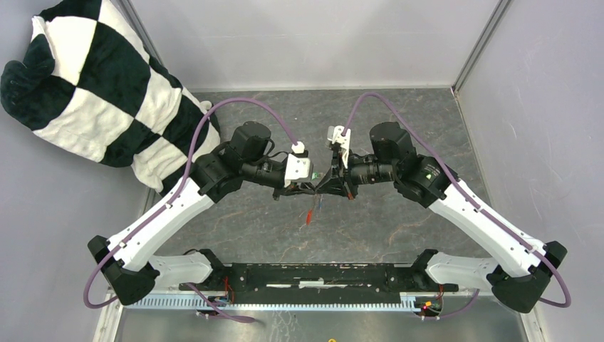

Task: Put the keys on the keyring
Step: Adjust the key on the keyring.

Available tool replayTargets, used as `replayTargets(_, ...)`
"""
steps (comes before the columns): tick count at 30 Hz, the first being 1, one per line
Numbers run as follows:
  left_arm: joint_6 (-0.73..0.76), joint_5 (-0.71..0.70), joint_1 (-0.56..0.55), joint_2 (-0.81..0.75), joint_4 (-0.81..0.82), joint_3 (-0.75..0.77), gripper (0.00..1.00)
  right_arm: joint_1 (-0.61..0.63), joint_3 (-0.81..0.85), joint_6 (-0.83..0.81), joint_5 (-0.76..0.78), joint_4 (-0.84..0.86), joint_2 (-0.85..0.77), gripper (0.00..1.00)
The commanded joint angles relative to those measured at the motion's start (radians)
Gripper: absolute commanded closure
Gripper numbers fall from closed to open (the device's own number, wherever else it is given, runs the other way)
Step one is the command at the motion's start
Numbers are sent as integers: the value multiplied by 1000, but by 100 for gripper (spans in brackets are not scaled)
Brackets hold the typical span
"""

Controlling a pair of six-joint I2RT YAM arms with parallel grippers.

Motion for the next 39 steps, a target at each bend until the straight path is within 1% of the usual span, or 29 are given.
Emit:
replayTargets(1, 14, 19, -4, 4, 12, 19, 94, 7, 56, -4, -34, 52, 3, 100)
replayTargets(2, 22, 23, -4, 6, 5, 24, 97, 8, 57, -4, -45, 55, 2, 100)
replayTargets(5, 40, 31, -4, 12, -21, 36, 98, 8, 63, -4, -55, 66, -2, 99)
replayTargets(7, 40, 31, -5, 10, -35, 41, 98, 7, 77, 41, -12, 64, -8, 84)
replayTargets(8, 31, 32, -4, 7, -32, 43, 98, 5, 83, 59, 15, 65, -14, 72)
replayTargets(9, 1, 30, -4, 3, -18, 41, 98, 4, 96, 84, 45, 70, -22, 61)
replayTargets(10, -49, 29, -3, -3, 14, 35, 98, 2, 109, 103, 62, 76, -33, 54)
replayTargets(12, -210, 38, 4, -23, 117, 5, 98, 3, 113, 134, 87, 115, -64, 50)
replayTargets(14, -338, 69, 7, -56, 234, -42, 98, 1, 78, 170, 102, 165, -107, 49)
replayTargets(16, -487, 50, 8, -96, 400, -96, 98, 0, 34, 203, 131, 189, -145, 49)
replayTargets(18, -557, 9, 8, -150, 558, -143, 98, -5, -18, 229, 132, 214, -183, 48)
replayTargets(19, -563, -5, 8, -164, 623, -152, 98, -8, -44, 243, 126, 236, -198, 47)
replayTargets(20, -553, -15, 8, -169, 643, -150, 98, -11, -57, 256, 110, 245, -208, 47)
replayTargets(22, -545, -48, 9, -173, 657, -132, 98, -13, -73, 273, 78, 268, -215, 47)
replayTargets(25, -540, -34, 13, -190, 669, -139, 98, -12, -109, 288, 50, 336, -238, 48)
replayTargets(28, -553, -16, 14, -205, 672, -153, 98, -15, -147, 296, 15, 412, -265, 52)
replayTargets(31, -553, -5, 14, -212, 670, -152, 98, -15, -191, 298, 13, 494, -295, 59)
replayTargets(33, -552, 19, 14, -211, 667, -151, 98, -14, -214, 281, 25, 539, -317, 61)
replayTargets(35, -556, 35, 14, -213, 667, -154, 98, -15, -224, 256, 16, 548, -329, 61)
replayTargets(39, -567, 51, 14, -214, 670, -163, 98, -15, -238, 254, -66, 638, -316, 57)
